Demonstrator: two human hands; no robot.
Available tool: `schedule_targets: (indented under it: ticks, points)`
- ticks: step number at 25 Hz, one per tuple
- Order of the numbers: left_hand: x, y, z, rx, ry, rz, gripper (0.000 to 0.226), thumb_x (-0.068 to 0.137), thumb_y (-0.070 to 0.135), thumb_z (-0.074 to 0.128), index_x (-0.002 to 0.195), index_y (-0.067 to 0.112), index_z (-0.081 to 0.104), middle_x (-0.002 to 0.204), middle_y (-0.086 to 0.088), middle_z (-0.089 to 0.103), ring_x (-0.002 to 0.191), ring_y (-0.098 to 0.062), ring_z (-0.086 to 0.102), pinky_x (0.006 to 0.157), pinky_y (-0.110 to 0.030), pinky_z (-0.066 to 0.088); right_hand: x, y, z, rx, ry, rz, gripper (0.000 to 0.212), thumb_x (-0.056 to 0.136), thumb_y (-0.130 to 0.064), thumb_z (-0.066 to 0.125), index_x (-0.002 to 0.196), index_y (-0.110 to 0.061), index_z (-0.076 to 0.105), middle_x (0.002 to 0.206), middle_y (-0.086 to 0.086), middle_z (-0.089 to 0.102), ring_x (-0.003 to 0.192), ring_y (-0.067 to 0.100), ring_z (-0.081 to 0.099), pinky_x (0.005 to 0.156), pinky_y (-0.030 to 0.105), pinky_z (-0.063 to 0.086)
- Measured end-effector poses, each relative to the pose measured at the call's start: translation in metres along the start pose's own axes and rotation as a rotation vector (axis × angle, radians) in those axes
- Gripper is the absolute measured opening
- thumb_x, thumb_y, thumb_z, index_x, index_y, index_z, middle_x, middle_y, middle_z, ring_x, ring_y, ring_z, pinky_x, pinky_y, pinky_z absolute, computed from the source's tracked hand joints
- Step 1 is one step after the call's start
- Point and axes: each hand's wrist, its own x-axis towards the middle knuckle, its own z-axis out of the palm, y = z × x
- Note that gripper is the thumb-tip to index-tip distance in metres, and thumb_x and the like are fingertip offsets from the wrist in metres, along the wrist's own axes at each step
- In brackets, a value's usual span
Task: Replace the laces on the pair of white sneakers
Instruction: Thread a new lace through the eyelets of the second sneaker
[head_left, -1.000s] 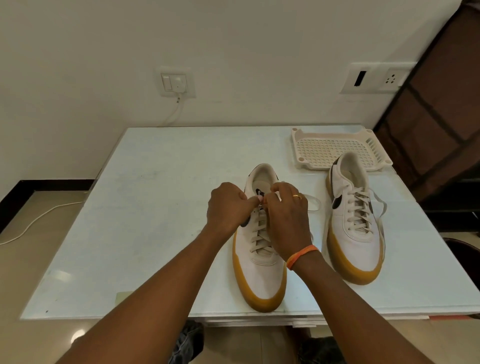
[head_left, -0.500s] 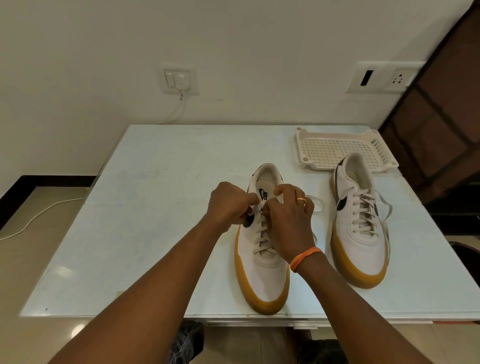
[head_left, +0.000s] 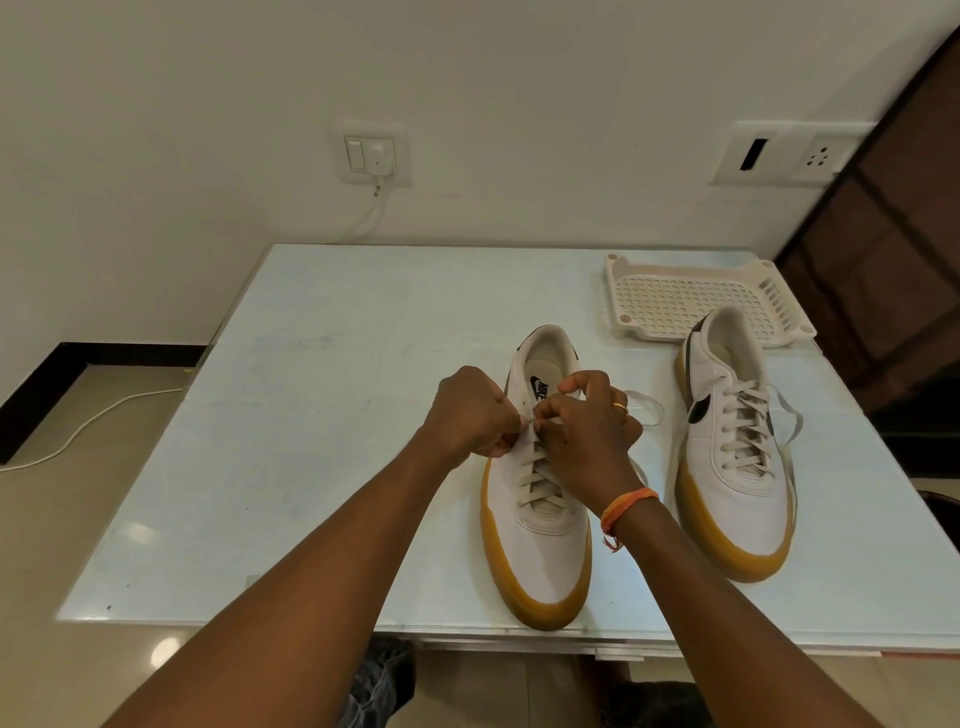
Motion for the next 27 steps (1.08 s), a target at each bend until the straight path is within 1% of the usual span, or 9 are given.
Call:
schedule_targets:
  ticks: [5, 9, 14, 16, 18, 20, 23, 25, 27]
  points:
    - [-0.002, 0.005, -0.011, 0.074, 0.041, 0.017, 0.012, 0.077, 0.010, 0.073, 0.077, -0.002, 0.073, 0.071, -0.014, 0.073, 0.063, -0.022, 0.073, 0.064, -0.034, 0.062, 0.007, 0.008, -0.015, 0.073, -0.092, -0.028, 0.008, 0.090, -0.033, 0.063, 0.092, -0.036, 0.070, 0.121, -0.010, 0.043, 0.122, 0.018, 0.034, 0.102, 0.043, 0.026]
    - [0.000, 0.003, -0.044, 0.047, 0.139, -0.075, 0.012, 0.077, 0.010, 0.072, 0.078, -0.002, 0.071, 0.072, -0.014, 0.073, 0.065, -0.022, 0.073, 0.065, -0.033, 0.062, 0.009, 0.024, -0.029, 0.323, -0.066, -0.054, 0.027, 0.087, -0.038, 0.040, 0.085, -0.051, 0.063, 0.104, -0.026, 0.055, 0.117, 0.015, 0.043, 0.099, 0.054, 0.038]
    - [0.003, -0.013, -0.087, -0.169, 0.479, -0.094, 0.016, 0.076, 0.010, 0.071, 0.078, -0.006, 0.069, 0.072, -0.016, 0.072, 0.057, -0.022, 0.071, 0.060, -0.034, 0.061, 0.015, 0.037, -0.034, 0.396, -0.068, -0.033, 0.038, 0.084, -0.033, 0.035, 0.092, -0.056, 0.065, 0.107, -0.025, 0.066, 0.119, 0.014, 0.051, 0.102, 0.056, 0.034]
    - [0.007, -0.020, -0.095, -0.201, 0.656, -0.026, 0.017, 0.077, 0.011, 0.070, 0.078, -0.006, 0.068, 0.069, -0.014, 0.071, 0.051, -0.021, 0.070, 0.064, -0.039, 0.062, 0.017, 0.039, -0.034, 0.434, -0.081, -0.034, 0.037, 0.085, -0.031, 0.037, 0.093, -0.050, 0.068, 0.107, -0.024, 0.067, 0.117, 0.011, 0.053, 0.103, 0.056, 0.035]
    - [0.012, -0.025, -0.093, -0.194, 0.708, 0.006, 0.018, 0.080, 0.012, 0.069, 0.077, -0.006, 0.068, 0.065, -0.013, 0.069, 0.049, -0.023, 0.069, 0.065, -0.044, 0.062, 0.018, 0.040, -0.035, 0.482, -0.090, -0.035, 0.034, 0.091, -0.024, 0.041, 0.097, -0.039, 0.071, 0.107, -0.019, 0.068, 0.112, 0.009, 0.057, 0.103, 0.053, 0.036]
    - [0.013, -0.024, -0.082, -0.139, 0.562, -0.074, 0.024, 0.084, 0.018, 0.072, 0.082, -0.004, 0.063, 0.068, -0.013, 0.068, 0.053, -0.028, 0.070, 0.066, -0.046, 0.062, 0.018, 0.040, -0.036, 0.553, -0.098, -0.017, 0.034, 0.095, -0.010, 0.044, 0.105, -0.028, 0.071, 0.109, -0.013, 0.068, 0.106, 0.015, 0.061, 0.100, 0.044, 0.044]
    - [0.001, -0.018, -0.055, 0.041, 0.207, -0.258, 0.038, 0.087, 0.036, 0.072, 0.082, 0.002, 0.054, 0.075, -0.011, 0.064, 0.062, -0.030, 0.072, 0.064, -0.038, 0.062, 0.015, 0.039, -0.042, 0.605, 0.004, 0.065, 0.033, 0.090, 0.001, 0.049, 0.102, -0.021, 0.069, 0.110, -0.007, 0.065, 0.095, 0.017, 0.065, 0.070, 0.016, 0.049]
    - [-0.009, -0.012, -0.031, 0.044, -0.009, -0.298, 0.045, 0.090, 0.043, 0.065, 0.087, -0.002, 0.063, 0.075, -0.010, 0.067, 0.056, -0.023, 0.069, 0.048, -0.025, 0.055, 0.011, 0.044, -0.047, 0.566, 0.058, 0.181, 0.021, 0.088, 0.001, 0.053, 0.090, -0.013, 0.068, 0.099, 0.003, 0.067, 0.084, 0.021, 0.068, 0.057, 0.016, 0.045]
    - [-0.014, -0.008, -0.008, -0.060, -0.127, -0.314, 0.048, 0.091, 0.046, 0.063, 0.092, -0.002, 0.068, 0.078, -0.010, 0.069, 0.053, -0.019, 0.067, 0.042, -0.020, 0.050, 0.005, 0.048, -0.051, 0.513, -0.084, 0.349, 0.012, 0.089, -0.006, 0.058, 0.088, -0.003, 0.069, 0.091, 0.014, 0.070, 0.076, 0.021, 0.068, 0.057, 0.025, 0.049]
